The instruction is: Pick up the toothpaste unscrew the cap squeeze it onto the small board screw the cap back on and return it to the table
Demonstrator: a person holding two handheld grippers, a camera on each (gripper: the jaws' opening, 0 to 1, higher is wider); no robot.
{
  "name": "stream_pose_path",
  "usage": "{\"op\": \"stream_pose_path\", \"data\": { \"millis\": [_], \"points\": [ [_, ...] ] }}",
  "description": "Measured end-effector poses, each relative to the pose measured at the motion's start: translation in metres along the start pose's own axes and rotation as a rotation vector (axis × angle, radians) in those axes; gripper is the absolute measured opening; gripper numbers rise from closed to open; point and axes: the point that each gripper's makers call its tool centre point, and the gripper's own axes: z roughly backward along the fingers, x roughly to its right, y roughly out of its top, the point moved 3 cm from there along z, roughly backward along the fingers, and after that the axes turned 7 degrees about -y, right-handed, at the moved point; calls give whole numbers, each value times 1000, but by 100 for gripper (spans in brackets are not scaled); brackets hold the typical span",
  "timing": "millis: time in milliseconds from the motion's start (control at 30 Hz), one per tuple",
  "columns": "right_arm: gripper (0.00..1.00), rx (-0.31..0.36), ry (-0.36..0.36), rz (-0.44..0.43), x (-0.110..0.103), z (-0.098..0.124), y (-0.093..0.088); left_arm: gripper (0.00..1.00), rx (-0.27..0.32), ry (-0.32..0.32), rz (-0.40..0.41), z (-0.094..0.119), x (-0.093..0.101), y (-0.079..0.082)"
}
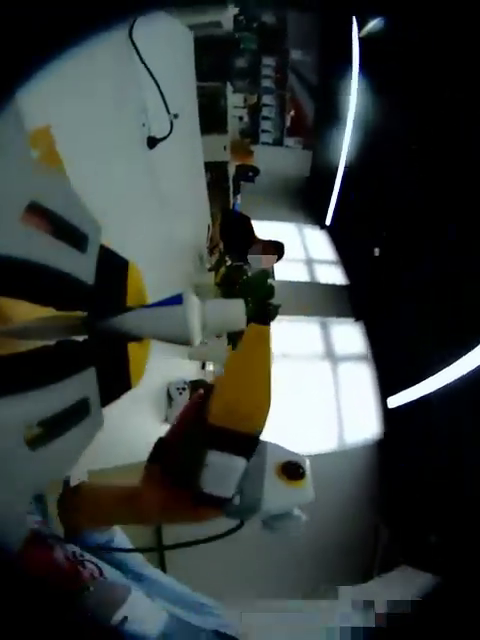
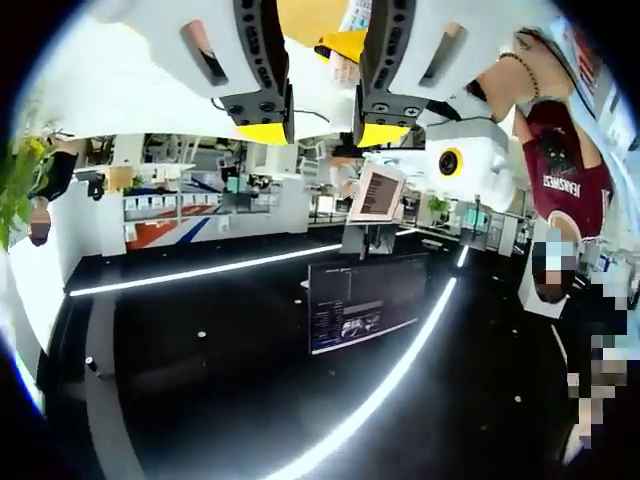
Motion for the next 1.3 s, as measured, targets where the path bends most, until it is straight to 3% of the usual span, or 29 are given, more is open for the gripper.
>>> {"op": "stream_pose_path", "data": {
  "millis": [100, 233, 300, 367, 533, 700, 867, 967, 1100, 1167, 1300],
  "points": [
    [26, -26, 140, -45, -3, 1, 1, 6, -10, -135, 35, 1, 7, -1],
    [27, -56, 311, -129, -10, 6, -2, 6, 13, -256, 74, 4, 13, -1],
    [26, -64, 379, -168, -12, 8, -3, 6, 2, -324, 57, 7, 18, -4],
    [26, -83, 436, -217, -13, 9, -6, 6, 0, -369, 29, 9, 22, -5],
    [23, -143, 583, -247, -24, 8, -16, 6, 26, -472, 74, 12, 33, -3],
    [12, -162, 677, -297, -35, 7, -19, 6, 27, -506, 86, 12, 38, -5],
    [11, -137, 696, -273, -37, 9, -18, 6, 22, -533, 100, 14, 38, -5],
    [10, -161, 694, -314, -36, 10, -19, 6, 5, -538, 94, 13, 40, -6],
    [10, -131, 679, -339, -36, 8, -17, 6, 31, -531, 112, 12, 38, -3],
    [10, -122, 680, -406, -35, 7, -14, 6, 39, -531, 124, 12, 40, 0],
    [9, -135, 635, -377, -32, 4, -18, 6, 14, -481, 108, 11, 35, -3]
  ]
}}
